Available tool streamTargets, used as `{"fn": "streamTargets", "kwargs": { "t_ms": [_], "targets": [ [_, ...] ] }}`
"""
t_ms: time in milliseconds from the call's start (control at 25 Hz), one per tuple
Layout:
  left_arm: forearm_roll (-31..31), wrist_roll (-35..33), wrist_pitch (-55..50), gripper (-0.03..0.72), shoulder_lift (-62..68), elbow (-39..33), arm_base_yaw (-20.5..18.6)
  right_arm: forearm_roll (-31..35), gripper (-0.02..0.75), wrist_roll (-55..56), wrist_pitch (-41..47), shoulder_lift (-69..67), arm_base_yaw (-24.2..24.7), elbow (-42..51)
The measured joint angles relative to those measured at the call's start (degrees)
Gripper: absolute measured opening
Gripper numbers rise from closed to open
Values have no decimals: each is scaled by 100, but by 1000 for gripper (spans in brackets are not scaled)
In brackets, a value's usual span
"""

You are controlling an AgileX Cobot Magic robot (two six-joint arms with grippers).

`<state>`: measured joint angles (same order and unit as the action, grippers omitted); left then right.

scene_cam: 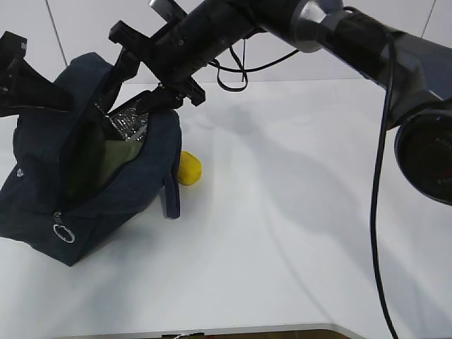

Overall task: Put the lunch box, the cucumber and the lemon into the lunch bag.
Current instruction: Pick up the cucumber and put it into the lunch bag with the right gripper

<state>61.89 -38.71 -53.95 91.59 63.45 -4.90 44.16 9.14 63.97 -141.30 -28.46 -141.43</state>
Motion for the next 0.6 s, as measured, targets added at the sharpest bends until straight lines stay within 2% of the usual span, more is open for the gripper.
{"fn": "streamTargets", "kwargs": {
  "t_ms": [320, 600],
  "targets": [
    [-37, 0, 0, -17, 0, 0, -11, 0, 495, -253, 587, 0, 20, 0],
    [-117, 0, -36, -17, 0, 0, -477, 10, 496, -391, 629, -14, 96, -353]
  ]
}}
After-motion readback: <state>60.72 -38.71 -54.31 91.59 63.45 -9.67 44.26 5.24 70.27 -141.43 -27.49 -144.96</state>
